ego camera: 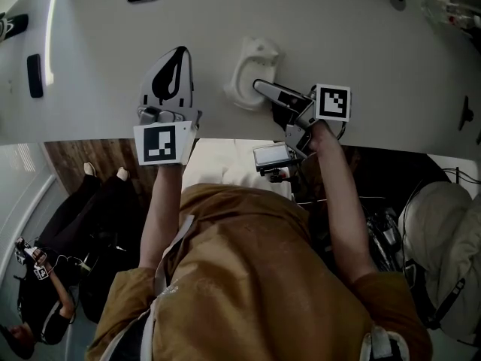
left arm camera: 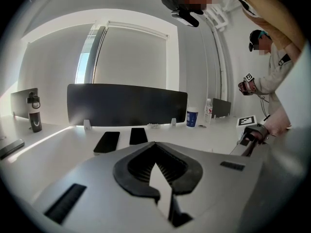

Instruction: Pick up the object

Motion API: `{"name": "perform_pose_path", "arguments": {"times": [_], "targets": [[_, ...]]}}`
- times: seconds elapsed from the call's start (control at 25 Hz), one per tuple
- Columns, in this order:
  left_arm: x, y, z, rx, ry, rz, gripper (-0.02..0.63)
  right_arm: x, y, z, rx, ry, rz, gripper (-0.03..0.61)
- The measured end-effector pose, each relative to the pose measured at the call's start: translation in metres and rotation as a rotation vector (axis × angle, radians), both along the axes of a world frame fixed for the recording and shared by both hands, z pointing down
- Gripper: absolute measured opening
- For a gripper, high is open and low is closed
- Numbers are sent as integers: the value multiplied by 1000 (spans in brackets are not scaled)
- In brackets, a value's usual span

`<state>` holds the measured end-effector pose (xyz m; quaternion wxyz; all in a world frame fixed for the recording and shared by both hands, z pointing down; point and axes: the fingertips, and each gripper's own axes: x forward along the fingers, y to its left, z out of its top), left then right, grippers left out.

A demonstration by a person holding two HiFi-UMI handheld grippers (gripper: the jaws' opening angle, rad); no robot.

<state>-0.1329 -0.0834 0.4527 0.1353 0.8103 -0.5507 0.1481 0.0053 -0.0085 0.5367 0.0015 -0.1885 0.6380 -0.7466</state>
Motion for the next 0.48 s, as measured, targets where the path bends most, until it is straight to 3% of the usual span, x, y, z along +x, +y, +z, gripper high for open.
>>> {"name": "perform_pose_path", "arguments": {"times": [0.28,0.36,0.48], "targets": [[3,-2,2,-5,0,-2,6,0,-1,4,-61,-2,-1,248],[6,-2,2,-5,1,2,6,0,1,7,-80,10,-16,197],[6,-1,3,-9,7,7,6,-5,2,8,-115,-2,-26,184]]}}
